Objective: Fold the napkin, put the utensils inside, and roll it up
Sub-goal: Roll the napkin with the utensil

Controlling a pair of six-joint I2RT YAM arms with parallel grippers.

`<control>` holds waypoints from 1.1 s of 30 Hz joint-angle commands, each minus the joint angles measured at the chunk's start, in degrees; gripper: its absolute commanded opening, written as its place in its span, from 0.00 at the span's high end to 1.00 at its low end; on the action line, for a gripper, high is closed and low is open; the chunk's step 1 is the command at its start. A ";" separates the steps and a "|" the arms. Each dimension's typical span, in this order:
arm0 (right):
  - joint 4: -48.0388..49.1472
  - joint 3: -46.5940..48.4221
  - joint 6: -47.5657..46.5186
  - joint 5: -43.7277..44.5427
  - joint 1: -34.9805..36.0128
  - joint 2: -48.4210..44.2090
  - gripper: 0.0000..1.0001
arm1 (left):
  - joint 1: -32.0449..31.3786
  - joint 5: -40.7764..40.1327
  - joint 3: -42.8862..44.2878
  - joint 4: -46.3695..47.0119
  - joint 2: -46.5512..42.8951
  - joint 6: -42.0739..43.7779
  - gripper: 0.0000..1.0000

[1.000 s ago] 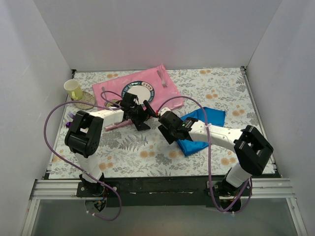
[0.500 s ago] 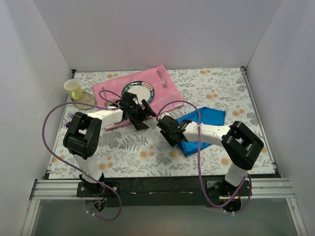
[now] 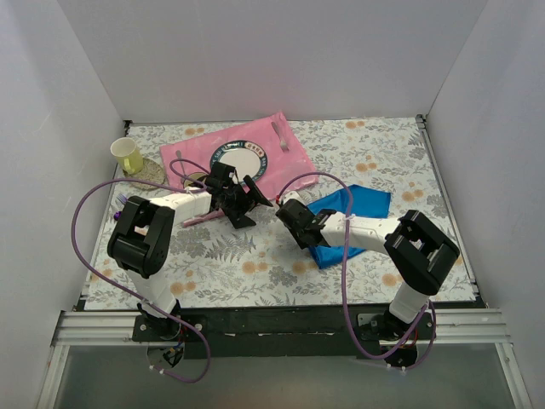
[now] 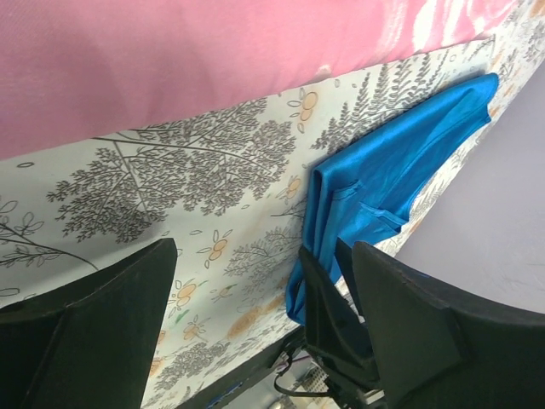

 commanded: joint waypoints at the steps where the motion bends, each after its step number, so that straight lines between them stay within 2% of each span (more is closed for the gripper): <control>1: -1.21 -3.26 0.52 -1.64 -1.27 1.60 0.62 | 0.44 -0.30 -1.39 -0.02 -4.33 0.35 0.16; 8: 0.02 -3.52 -0.45 -5.50 -1.44 2.30 0.74 | 0.26 1.80 -0.87 0.34 -4.42 0.70 0.16; 13: 1.68 -4.22 -0.01 -10.42 -2.58 2.83 0.93 | -0.70 4.08 -1.83 1.56 -3.19 -0.26 0.16; 17: 3.97 -5.98 0.25 -15.34 -4.43 2.39 0.98 | -1.67 5.94 -2.01 3.94 -2.75 -1.58 0.16; 25: 8.01 -8.00 0.25 -27.91 -8.29 1.07 0.99 | -3.43 6.03 -2.62 4.20 -3.36 -4.21 0.16; 30: 11.96 -9.84 2.01 -40.54 -11.11 0.37 0.99 | -4.74 5.94 -3.15 5.78 -3.54 -7.64 0.16; 33: 12.76 -10.20 2.27 -43.12 -12.17 0.99 0.99 | -6.15 6.11 -1.93 6.75 -1.79 -9.40 0.14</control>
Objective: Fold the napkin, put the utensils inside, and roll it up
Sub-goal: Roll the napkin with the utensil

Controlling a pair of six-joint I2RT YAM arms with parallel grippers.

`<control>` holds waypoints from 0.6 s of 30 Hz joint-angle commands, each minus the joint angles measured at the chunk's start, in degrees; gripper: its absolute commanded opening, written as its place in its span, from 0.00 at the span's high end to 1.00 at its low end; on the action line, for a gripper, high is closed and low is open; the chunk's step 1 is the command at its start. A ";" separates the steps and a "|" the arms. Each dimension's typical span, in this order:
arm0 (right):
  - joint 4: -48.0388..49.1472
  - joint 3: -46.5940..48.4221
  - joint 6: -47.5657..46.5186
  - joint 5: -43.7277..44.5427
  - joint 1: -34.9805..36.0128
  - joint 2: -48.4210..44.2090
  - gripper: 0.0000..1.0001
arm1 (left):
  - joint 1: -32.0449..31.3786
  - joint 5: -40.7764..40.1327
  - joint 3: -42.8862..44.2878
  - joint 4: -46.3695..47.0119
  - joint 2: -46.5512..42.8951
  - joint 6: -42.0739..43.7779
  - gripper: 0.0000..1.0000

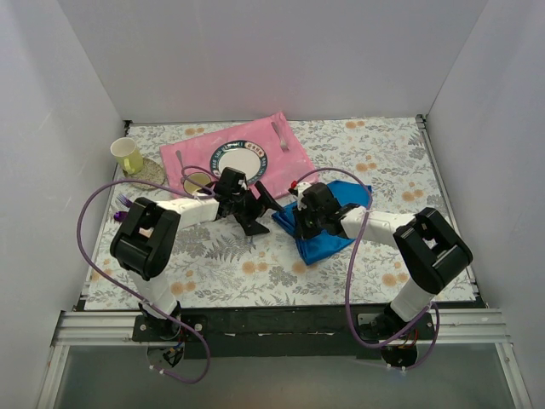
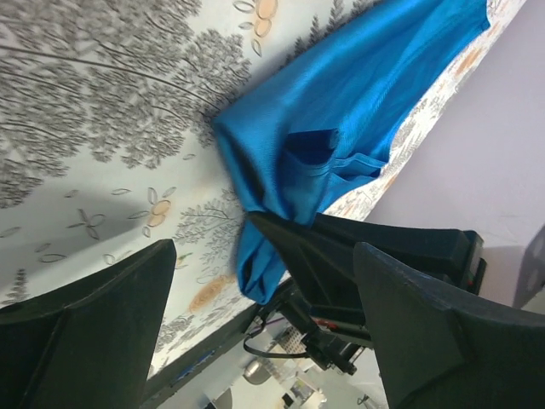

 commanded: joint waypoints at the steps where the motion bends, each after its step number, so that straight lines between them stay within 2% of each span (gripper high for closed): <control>1: -3.56 -3.84 1.71 -12.55 -0.49 3.69 0.99 | -2.15 0.26 1.12 2.34 -1.28 -3.83 0.14; 12: -2.33 -5.25 2.23 -14.48 -2.78 2.90 0.99 | -6.90 -6.51 2.35 1.03 4.17 -9.28 0.20; 15: -1.72 -5.42 2.32 -15.10 -2.78 2.82 0.99 | -7.69 -7.56 3.23 0.32 5.66 -10.07 0.28; 17: -1.28 -5.77 2.50 -15.28 -2.78 2.64 0.99 | -8.39 -10.55 3.67 0.32 6.80 -9.99 0.44; 18: -1.28 -5.77 2.58 -15.36 -2.70 2.64 0.99 | -8.48 -11.08 3.49 0.40 7.24 -10.25 0.48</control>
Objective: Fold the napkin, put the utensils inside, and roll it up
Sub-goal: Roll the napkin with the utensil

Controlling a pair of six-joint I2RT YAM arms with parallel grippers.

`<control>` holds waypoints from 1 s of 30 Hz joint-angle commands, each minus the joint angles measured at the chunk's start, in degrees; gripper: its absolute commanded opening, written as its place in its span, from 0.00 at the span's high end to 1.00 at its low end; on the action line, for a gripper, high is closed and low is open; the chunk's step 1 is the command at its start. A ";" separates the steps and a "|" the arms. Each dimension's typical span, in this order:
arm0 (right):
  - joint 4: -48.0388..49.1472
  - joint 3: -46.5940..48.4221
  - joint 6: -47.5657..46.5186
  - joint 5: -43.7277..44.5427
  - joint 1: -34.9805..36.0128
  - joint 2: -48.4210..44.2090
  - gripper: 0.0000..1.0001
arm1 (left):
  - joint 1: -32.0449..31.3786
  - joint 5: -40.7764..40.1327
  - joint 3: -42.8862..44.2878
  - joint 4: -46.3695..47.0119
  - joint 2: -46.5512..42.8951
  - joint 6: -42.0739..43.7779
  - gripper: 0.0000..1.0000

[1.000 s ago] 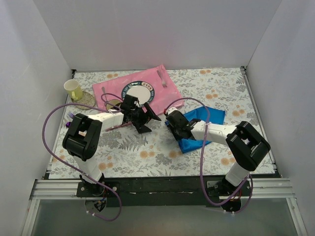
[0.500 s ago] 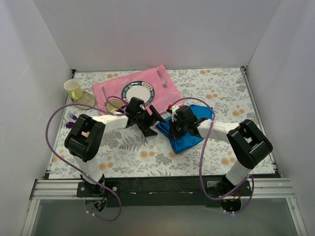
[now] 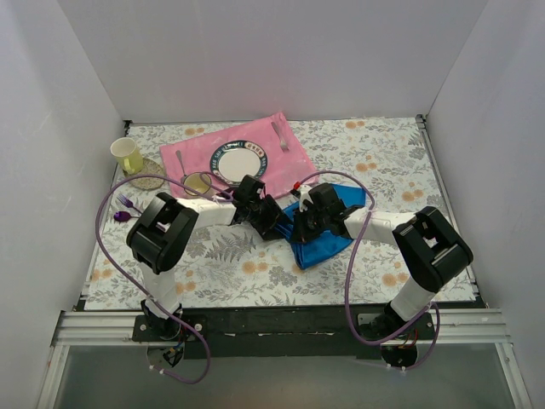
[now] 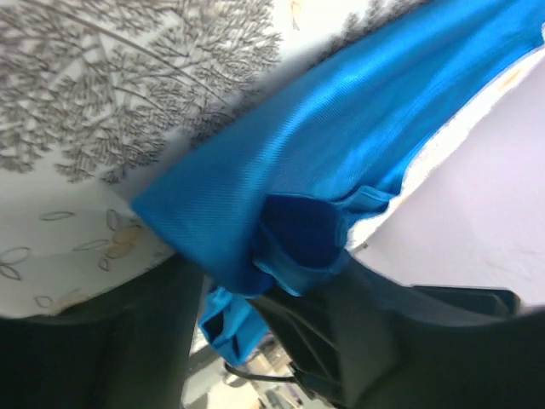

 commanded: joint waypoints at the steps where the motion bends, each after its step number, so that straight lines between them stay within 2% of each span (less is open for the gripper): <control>1: -6.04 -3.02 -0.10 -0.72 0.37 2.18 0.99 | -1.03 -6.21 1.37 -1.02 2.63 -1.03 0.50; 5: -6.74 -2.49 -1.16 -0.46 0.45 2.36 0.99 | -1.64 -7.53 -1.25 0.39 3.70 -0.76 0.67; 8: -8.50 -1.88 -2.65 0.85 0.63 2.18 0.99 | -1.91 -8.06 -2.23 1.18 2.91 -0.06 0.72; 9: -8.94 -1.79 -3.09 1.47 0.80 2.01 0.99 | -1.91 -8.41 -2.06 1.01 2.64 0.46 0.81; 11: -10.26 -1.18 -3.97 2.61 1.24 1.31 0.99 | -1.91 -8.76 -1.88 0.30 2.47 1.35 0.84; 15: -13.16 0.67 -5.11 6.31 3.35 0.95 0.97 | -1.91 -8.68 -0.30 -1.36 2.73 2.31 0.99; 19: -15.18 2.34 -6.17 8.50 5.37 -0.19 0.83 | -1.82 -8.15 0.93 -3.38 2.73 3.45 1.00; 20: -16.75 3.39 -6.43 10.25 5.81 -0.54 0.76 | -1.82 -7.71 1.11 -3.82 2.81 3.55 1.00; 23: -19.30 5.32 -7.31 14.03 7.30 -2.03 0.62 | -1.91 -6.31 1.81 -4.35 2.82 3.90 1.00; 26: -22.47 7.61 -7.84 17.28 8.54 -3.70 0.53 | -1.82 -5.43 2.25 -4.97 2.73 3.72 1.00; 30: -24.06 8.49 -7.40 21.86 11.25 -6.16 0.46 | -1.91 -4.46 2.60 -4.88 2.55 3.20 1.00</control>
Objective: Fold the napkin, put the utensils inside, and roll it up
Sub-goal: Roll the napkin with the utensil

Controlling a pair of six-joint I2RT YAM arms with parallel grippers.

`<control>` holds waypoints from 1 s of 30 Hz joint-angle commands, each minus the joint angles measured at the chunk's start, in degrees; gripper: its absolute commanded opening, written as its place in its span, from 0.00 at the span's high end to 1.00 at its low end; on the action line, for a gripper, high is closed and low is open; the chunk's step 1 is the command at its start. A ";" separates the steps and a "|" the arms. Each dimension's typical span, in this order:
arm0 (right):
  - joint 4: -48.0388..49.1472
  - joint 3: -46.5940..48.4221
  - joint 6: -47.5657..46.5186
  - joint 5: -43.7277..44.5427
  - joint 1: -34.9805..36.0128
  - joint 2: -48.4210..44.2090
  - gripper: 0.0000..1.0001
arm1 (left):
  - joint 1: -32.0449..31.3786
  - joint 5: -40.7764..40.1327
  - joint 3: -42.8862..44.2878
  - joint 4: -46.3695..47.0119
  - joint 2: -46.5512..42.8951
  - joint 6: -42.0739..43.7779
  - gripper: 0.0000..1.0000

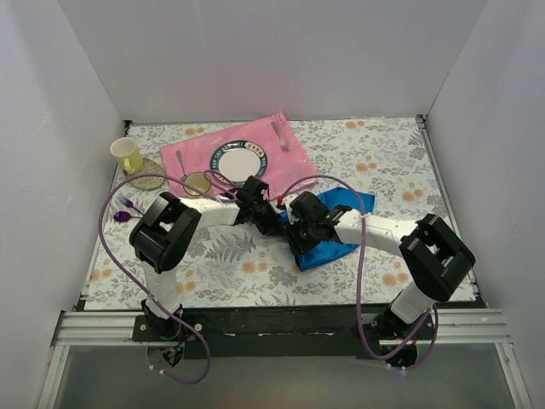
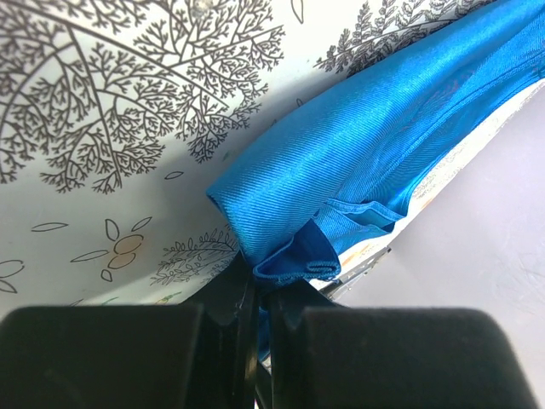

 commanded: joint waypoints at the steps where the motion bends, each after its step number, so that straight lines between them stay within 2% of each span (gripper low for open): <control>1: -6.42 2.40 -0.63 7.15 2.67 -4.20 0.46 | -0.25 -1.60 0.88 -2.76 0.94 0.31 1.00; 3: -6.95 2.13 -0.10 10.49 4.77 -4.38 0.40 | -0.33 -0.80 0.70 -2.76 0.67 -0.13 1.00; 8: -5.90 -0.06 1.57 15.50 9.00 -4.03 0.38 | -0.25 0.52 0.17 -2.76 -0.03 -0.83 1.00; 11: -5.63 0.37 3.15 19.80 11.90 -2.80 0.30 | -0.33 1.66 -0.35 -2.32 -0.38 -1.19 1.00; 14: -4.49 0.37 4.65 23.76 14.01 -1.04 0.30 | -0.25 2.27 -0.88 -1.88 -1.00 -1.54 1.00; 18: -6.77 1.78 7.19 33.25 16.82 2.64 0.34 | -0.25 2.45 -1.41 -1.80 -1.96 -1.80 1.00; 21: -6.42 1.52 8.42 37.03 18.49 4.50 0.40 | -0.25 2.63 -1.94 -1.62 -2.14 -2.15 1.00; 30: -9.32 1.26 14.14 49.34 22.62 8.54 0.48 | 0.10 4.38 -4.22 0.14 -3.11 -3.38 1.00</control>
